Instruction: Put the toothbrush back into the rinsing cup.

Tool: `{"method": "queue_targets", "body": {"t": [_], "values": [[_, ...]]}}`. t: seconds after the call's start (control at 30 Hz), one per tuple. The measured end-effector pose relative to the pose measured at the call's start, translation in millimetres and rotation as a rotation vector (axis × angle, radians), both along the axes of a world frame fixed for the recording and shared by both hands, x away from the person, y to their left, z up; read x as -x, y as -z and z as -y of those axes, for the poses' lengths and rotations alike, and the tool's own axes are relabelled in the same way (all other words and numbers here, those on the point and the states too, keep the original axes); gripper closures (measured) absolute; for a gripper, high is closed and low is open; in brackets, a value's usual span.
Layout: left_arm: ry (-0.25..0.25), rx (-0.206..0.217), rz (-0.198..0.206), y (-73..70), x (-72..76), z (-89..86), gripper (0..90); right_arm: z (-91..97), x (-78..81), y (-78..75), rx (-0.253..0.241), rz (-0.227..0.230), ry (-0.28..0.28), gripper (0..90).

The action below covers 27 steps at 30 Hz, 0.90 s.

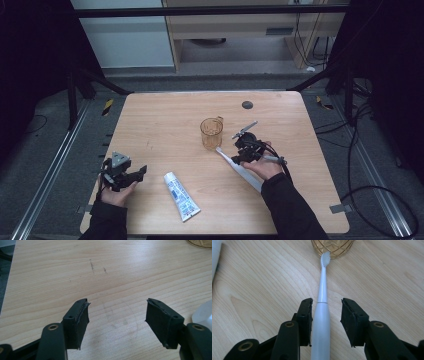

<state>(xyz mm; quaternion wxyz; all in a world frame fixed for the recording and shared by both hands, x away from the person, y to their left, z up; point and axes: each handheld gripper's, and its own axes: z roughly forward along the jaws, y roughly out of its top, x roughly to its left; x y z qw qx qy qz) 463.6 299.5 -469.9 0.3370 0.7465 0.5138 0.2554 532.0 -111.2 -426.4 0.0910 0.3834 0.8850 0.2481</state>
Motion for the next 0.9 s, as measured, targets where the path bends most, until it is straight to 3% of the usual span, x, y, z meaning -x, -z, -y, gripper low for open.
{"method": "queue_targets", "body": {"t": [0.3,0.9], "values": [[0.0,0.0,0.001,-0.1,0.1,0.0,33.9,-4.8,-4.6,14.8,0.02,-0.042,-0.008,61.3],[0.002,-0.001,-0.001,0.3,0.0,0.4,33.9,-9.3,-7.6,29.9,0.065,-0.104,-0.011,61.4]]}}
